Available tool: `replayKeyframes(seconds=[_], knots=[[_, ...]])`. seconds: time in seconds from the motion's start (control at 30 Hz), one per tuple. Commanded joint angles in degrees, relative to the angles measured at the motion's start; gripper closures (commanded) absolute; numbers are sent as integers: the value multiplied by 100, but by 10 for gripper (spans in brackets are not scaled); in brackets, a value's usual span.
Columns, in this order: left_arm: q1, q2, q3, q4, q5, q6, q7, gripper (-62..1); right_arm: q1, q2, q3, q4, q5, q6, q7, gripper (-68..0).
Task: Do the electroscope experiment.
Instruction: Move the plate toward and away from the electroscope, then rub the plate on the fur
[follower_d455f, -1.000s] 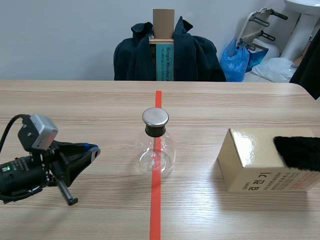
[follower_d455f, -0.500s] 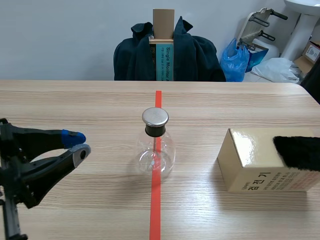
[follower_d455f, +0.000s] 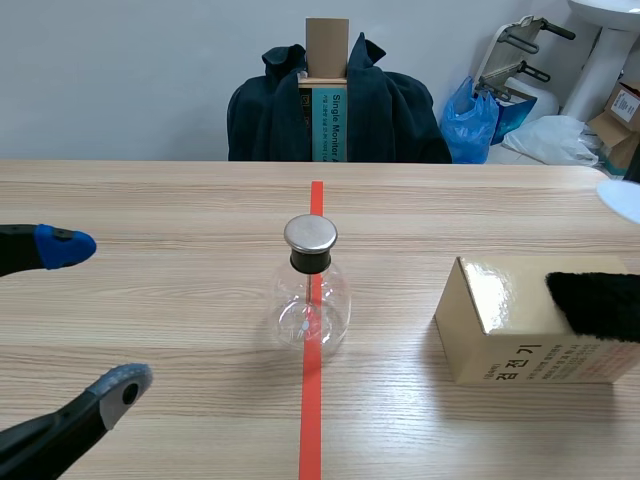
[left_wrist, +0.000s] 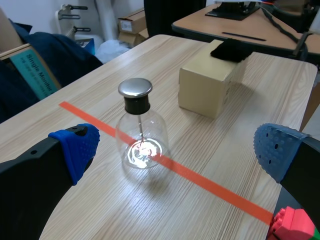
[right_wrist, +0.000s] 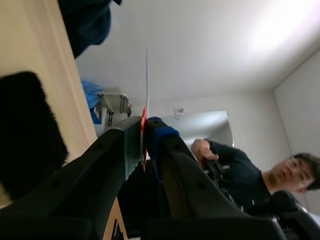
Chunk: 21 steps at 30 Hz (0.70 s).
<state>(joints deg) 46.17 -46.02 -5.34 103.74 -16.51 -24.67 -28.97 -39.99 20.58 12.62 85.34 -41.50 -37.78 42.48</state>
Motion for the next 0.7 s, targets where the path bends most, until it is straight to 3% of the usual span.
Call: replayKeyframes(seconds=[0.0, 0.1, 0.23, 0.5, 0.67], knots=[[70, 26, -129, 81, -37, 7, -79, -623, 111, -22, 15, 52, 0, -184, 127, -7], [256, 26, -361, 96, 2, 7, -74, -623, 120, -195, 15, -208, -144, -293, 251, -7], [289, 26, -433, 94, 133, 7, 177, -623, 168, -452, 17, -691, -343, -708, 208, -7], [289, 26, -433, 94, 133, 7, 352, -623, 407, -820, 35, -1419, -463, -708, -225, -7], [352, 24, -433, 94, 131, 9, 343, -623, 614, -870, 50, -1513, -566, -708, -535, -7]])
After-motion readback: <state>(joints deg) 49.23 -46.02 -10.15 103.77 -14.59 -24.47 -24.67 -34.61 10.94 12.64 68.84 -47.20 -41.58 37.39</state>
